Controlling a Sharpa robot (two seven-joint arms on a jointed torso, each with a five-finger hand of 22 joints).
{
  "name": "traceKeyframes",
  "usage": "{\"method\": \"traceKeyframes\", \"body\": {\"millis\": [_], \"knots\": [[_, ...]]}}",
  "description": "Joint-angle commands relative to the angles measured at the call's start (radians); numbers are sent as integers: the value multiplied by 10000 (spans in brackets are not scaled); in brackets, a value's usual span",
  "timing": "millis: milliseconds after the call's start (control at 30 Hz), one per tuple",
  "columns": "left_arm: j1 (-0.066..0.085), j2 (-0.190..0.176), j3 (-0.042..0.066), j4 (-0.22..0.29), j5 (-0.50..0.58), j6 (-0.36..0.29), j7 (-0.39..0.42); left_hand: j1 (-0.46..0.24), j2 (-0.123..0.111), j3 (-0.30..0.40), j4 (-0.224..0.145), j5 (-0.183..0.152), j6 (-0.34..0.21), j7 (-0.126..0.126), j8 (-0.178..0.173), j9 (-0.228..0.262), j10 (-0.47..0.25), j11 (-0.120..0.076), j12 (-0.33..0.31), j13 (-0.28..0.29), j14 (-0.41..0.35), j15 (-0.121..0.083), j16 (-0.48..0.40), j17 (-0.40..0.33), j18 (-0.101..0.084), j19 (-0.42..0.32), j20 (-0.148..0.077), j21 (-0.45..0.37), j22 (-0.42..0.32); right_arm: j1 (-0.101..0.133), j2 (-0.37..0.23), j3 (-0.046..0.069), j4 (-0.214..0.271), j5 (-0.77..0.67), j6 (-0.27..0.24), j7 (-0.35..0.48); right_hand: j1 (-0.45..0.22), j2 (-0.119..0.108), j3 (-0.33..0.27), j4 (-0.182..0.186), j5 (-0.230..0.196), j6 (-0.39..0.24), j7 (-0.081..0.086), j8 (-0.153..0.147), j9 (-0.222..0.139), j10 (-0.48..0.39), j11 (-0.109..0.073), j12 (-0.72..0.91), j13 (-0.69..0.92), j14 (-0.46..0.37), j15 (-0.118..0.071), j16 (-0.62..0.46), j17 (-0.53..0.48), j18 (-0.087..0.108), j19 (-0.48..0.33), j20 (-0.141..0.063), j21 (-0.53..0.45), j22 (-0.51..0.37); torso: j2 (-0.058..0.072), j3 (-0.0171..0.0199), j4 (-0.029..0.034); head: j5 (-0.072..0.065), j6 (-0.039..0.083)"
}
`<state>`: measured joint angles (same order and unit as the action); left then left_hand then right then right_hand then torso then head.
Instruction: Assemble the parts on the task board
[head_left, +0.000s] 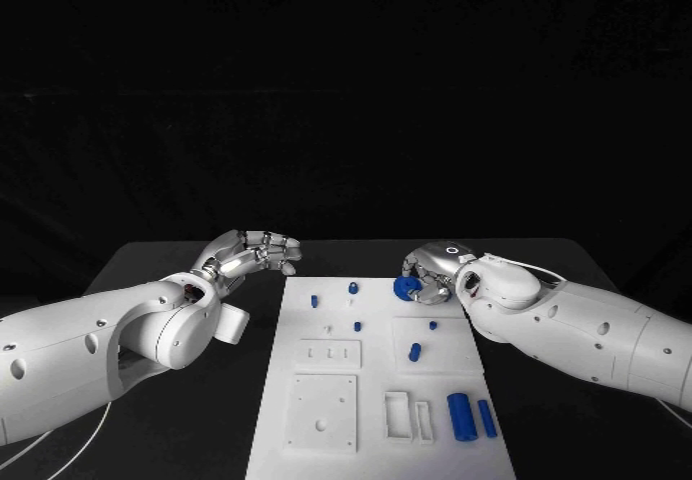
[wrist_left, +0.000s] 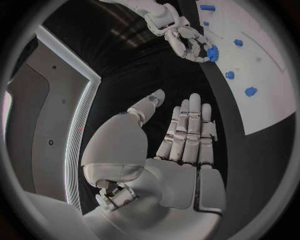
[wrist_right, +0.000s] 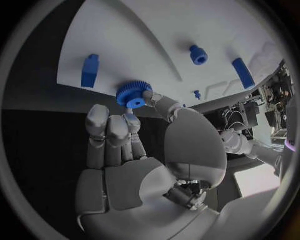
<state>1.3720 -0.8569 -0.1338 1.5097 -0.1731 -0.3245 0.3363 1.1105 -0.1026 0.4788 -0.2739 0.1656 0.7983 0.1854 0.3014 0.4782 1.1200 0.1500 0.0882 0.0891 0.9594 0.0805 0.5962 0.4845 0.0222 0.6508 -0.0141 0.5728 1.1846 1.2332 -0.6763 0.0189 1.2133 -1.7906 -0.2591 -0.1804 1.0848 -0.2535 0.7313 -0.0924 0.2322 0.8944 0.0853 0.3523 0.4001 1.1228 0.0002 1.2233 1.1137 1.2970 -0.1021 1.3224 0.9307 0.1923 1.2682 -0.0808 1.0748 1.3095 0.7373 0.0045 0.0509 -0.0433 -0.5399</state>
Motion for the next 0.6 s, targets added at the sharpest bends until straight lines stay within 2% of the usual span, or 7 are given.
{"method": "traceKeyframes", "body": {"millis": [33,433,600], "knots": [[13,25,8,7,-29,-44,79,35,-25,14,-57,-27,-46,39,-45,-2,-43,6,-35,-13,4,25,58,11,-37,66,-13,-57,11,32,12,7,229,-1143,-582,-451,28,-131,106,58,-66,681,270,27,-12,98,0,19,13,27,-60,-53,22,695,26,-33,72,152,-7,2,1,16,31],[12,46,8,-39,-29,-87,79,33,-19,16,-54,-25,-46,39,-46,-2,-41,8,-38,-13,2,24,64,14,-38,69,-16,-57,13,67,44,10,1234,-2533,-1128,-926,178,-369,465,243,-165,817,236,39,-1,201,-30,-84,-43,61,-84,-94,67,695,67,-44,134,152,-8,4,-2,93,91],[12,50,8,-25,-29,-93,80,37,-17,19,-56,-23,-46,38,-47,-2,-40,8,-40,-13,2,23,66,15,-38,70,-18,-57,14,66,199,9,1398,-2694,-1139,-942,215,-395,540,246,-141,828,233,34,-3,211,-33,-103,-46,62,-86,-111,68,695,57,-39,135,151,2,0,1,117,116]]}}
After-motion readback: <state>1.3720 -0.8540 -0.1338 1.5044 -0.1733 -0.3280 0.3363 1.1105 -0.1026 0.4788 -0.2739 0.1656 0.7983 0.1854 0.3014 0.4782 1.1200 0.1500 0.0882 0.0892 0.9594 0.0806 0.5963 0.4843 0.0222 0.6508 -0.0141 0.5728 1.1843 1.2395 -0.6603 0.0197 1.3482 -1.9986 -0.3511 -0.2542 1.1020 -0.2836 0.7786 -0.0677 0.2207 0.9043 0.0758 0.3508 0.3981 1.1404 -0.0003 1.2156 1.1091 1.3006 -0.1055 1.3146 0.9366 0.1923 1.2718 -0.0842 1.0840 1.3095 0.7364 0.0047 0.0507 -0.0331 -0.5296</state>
